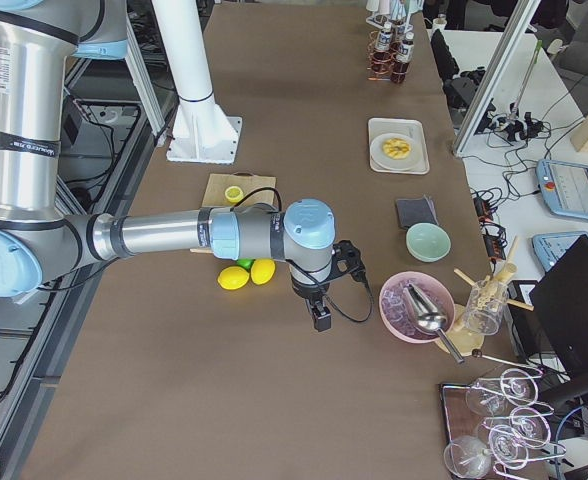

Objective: Place tea on tray

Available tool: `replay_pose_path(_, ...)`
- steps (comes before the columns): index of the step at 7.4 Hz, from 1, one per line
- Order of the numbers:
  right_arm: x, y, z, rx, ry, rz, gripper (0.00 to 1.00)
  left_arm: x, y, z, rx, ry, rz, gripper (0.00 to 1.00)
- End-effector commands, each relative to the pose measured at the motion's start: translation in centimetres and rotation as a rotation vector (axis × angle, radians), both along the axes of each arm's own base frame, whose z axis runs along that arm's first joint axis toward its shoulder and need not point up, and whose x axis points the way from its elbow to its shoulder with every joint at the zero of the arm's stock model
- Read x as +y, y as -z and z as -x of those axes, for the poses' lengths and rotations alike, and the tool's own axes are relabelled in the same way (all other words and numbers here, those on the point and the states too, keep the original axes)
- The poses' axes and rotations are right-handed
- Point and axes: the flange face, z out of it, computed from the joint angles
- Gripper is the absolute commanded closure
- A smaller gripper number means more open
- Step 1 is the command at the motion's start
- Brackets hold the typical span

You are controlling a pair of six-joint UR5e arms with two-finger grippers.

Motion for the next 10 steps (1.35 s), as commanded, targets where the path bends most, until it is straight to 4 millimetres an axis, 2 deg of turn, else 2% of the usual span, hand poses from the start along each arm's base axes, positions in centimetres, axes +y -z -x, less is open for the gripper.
replay_pose_path(1, 0.1, 0.0, 0.0, -0.002, 0.0, 0.001, 0.0, -0.3, 0.3, -0.8, 0.029, 0.046, 0.044, 0.02)
replay_pose_path(4, 0.0, 0.1, 0.0, -0.007, 0.0, 0.0, 0.0, -1.7, 2.2, -3.6, 0.09, 0.109, 0.035, 0.03)
replay_pose_path(5, 0.1, -0.2, 0.1, -0.007, -0.001, 0.007, 0.0, -3.8, 3.9, -4.9, 0.122, 0.13, 0.036, 0.04)
replay_pose_path(6, 0.1, -0.1, 0.1, -0.008, -0.001, 0.005, 0.0, -6.6, 5.8, -6.1, 0.156, 0.15, 0.038, 0.07)
replay_pose_path(7, 0.1, -0.1, 0.1, -0.012, -0.001, 0.005, 0.0, -9.3, 6.7, -6.8, 0.153, 0.142, 0.009, 0.07)
replay_pose_path(8, 0.1, 0.0, 0.1, -0.016, 0.0, 0.005, 0.0, -12.6, 7.7, -8.8, 0.103, 0.137, -0.037, 0.07)
replay_pose_path(9, 0.1, 0.0, 0.1, -0.016, 0.0, 0.005, 0.0, -16.6, 8.8, -12.3, 0.059, 0.137, -0.068, 0.08)
replay_pose_path(10, 0.2, 0.0, 0.0, -0.015, -0.002, 0.004, 0.0, -20.7, 9.5, -13.6, 0.056, 0.14, -0.079, 0.09)
